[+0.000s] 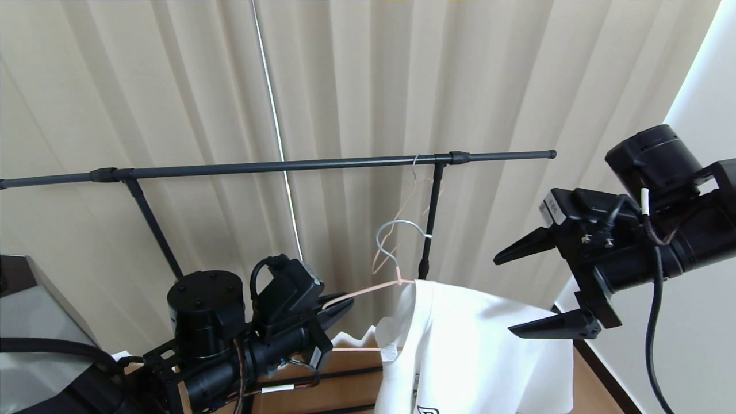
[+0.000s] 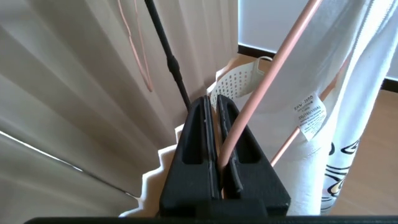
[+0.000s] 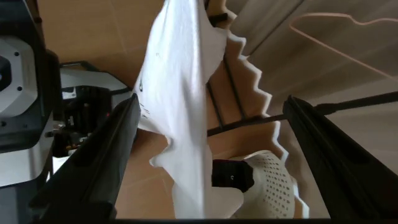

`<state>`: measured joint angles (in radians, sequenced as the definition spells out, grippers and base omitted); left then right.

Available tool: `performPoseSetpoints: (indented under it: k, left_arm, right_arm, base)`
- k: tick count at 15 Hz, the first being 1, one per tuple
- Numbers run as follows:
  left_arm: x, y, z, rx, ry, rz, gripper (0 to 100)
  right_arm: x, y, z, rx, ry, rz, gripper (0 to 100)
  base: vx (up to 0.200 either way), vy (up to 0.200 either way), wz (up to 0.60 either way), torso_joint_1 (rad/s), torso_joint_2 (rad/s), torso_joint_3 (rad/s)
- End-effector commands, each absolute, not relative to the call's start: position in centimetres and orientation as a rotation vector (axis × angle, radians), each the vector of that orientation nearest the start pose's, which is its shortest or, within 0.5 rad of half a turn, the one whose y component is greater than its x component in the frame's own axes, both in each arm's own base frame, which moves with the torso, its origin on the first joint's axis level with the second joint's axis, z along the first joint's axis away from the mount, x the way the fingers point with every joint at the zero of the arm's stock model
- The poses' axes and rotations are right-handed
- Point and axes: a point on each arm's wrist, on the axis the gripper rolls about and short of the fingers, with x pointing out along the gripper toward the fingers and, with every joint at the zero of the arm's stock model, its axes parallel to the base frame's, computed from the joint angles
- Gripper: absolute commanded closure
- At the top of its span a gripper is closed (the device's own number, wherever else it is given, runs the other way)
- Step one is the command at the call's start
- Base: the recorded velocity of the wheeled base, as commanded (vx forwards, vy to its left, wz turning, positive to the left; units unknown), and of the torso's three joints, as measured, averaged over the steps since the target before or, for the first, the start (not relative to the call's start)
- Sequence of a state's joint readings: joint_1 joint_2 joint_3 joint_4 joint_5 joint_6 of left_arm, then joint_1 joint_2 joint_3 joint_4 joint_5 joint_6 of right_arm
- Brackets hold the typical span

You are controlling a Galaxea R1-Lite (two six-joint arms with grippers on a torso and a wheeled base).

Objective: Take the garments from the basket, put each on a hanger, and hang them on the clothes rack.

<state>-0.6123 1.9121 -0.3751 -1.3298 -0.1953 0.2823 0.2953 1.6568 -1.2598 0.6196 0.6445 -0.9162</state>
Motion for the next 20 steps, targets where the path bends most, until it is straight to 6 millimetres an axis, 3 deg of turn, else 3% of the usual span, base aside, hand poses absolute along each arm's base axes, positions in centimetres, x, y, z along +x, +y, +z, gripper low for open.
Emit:
performPoseSetpoints:
  k: [1, 10, 20]
  left_arm:
    - [22.4, -16.8, 8.8, 0.312, 0.098, -0.843, 100]
    - [22.6, -17.3, 9.4, 0.313, 0.066, -0.849, 100]
    - [22.5, -17.2, 9.9, 0.310, 0.045, -0.850, 100]
  right_arm:
    - [27.2, 9.4, 20.3, -0.563, 0.607, 1.264, 0]
    - [28.0, 11.2, 18.8, -0.561, 0.649, 1.319, 0]
    - [29.7, 11.9, 18.8, -0.566, 0.636, 1.315, 0]
  base:
    - [0.000, 0.000, 0.00, 0.000, 0.00, 0.000]
    - [0.000, 0.000, 0.00, 0.000, 0.00, 0.000]
    - [0.000, 0.000, 0.00, 0.000, 0.00, 0.000]
